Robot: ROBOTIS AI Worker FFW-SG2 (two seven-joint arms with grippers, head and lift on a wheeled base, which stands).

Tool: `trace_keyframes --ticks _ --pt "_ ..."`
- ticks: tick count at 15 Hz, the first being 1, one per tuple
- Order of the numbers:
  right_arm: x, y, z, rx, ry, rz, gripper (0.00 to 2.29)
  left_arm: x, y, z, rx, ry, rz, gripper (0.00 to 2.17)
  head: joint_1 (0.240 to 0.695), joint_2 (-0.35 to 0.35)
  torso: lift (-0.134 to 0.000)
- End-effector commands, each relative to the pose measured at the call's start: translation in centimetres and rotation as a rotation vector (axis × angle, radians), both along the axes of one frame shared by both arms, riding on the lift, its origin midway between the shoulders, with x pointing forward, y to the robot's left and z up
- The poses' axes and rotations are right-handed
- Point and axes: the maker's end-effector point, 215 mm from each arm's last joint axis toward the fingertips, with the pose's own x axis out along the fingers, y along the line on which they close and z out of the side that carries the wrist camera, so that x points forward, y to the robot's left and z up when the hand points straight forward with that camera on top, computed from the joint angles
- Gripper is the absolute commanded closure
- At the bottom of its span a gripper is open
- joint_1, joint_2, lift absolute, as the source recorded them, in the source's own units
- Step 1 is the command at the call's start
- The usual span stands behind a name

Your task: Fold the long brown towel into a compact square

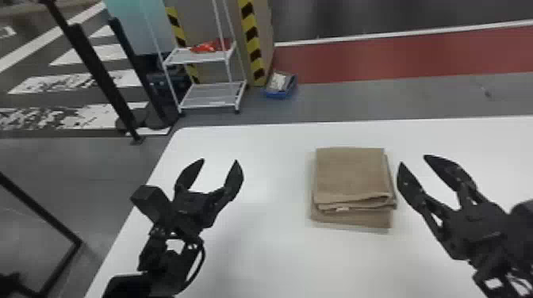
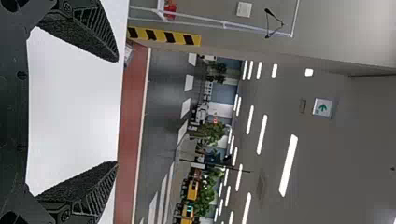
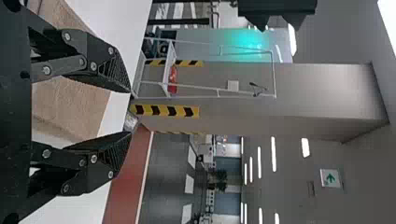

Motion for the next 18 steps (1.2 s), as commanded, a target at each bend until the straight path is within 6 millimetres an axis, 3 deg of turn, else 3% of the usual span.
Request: trace_keyframes --ticks 1,3,4,8,10,12,14,18 --pt "-2.1 -3.6 -1.3 0.02 0.011 -0.083 0.05 -0.9 -0.4 1.1 0.005 -0.06 0.017 0.1 0.695 0.208 -0.125" --pt "-2.2 -4.3 -1.7 0.044 0.025 -0.128 0.05 -1.7 -0.8 1.1 0.013 -0.073 0.023 0.1 0.695 0.174 -0.125" --pt "-2.1 -3.4 -1.9 0.046 0.031 -0.144 0.06 -2.0 -0.7 0.9 0.016 -0.067 0.021 0.1 0.695 0.154 -0.125" --pt "-2.1 -3.7 -1.4 0.016 0.025 -0.211 0.06 -3.7 1.1 1.1 0.04 -0.044 0.038 0.1 0.695 0.165 -0.125" --pt "-2.5 -4.0 -1.5 0.018 0.024 -0.217 0.06 -3.2 2.1 -1.1 0.039 0.045 0.051 0.1 0.695 0.178 -0.125" --pt "-2.7 -3.9 -1.7 0.019 0.029 -0.216 0.06 -3.0 3.0 -1.9 0.066 0.083 0.063 0.1 0.695 0.186 -0.125" --pt "-2.8 -3.9 -1.6 0.035 0.028 -0.215 0.06 -2.9 3.9 -1.9 0.095 0.116 0.09 0.1 0.695 0.198 -0.125" --pt "-2.8 -3.6 -1.6 0.039 0.029 -0.208 0.06 -3.1 3.7 -1.9 0.091 0.118 0.099 0.1 0.695 0.21 -0.125"
